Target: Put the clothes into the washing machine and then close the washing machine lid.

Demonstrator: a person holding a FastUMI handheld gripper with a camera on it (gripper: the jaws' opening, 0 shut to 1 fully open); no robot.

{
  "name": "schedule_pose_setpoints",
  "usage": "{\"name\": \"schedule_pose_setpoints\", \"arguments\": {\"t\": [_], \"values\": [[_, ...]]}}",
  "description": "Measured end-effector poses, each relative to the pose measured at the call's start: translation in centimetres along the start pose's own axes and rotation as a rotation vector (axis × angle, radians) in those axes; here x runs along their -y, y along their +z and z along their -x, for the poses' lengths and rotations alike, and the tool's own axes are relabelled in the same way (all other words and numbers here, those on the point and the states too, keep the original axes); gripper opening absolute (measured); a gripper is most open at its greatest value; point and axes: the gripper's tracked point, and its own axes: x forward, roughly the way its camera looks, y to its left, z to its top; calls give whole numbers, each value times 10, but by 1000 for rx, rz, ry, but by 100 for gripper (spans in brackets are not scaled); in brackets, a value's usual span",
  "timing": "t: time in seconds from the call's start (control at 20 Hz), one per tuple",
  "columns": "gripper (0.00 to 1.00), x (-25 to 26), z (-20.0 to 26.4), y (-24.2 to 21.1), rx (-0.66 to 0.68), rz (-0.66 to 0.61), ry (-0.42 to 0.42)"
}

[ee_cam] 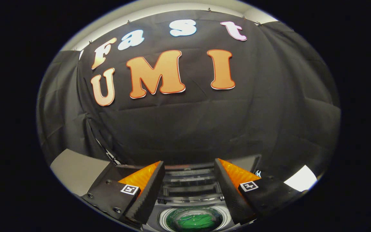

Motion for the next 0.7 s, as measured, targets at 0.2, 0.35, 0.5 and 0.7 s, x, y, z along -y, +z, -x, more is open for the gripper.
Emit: {"name": "schedule_pose_setpoints", "arguments": {"t": [0.2, 0.35, 0.5, 0.7], "values": [[99, -2, -52, -21, -103, 26, -10], [100, -3, -61, -28, -116, 51, -8], [100, -4, -48, -31, -82, 53, 3], [100, -1, -12, -39, -26, 57, 14]]}}
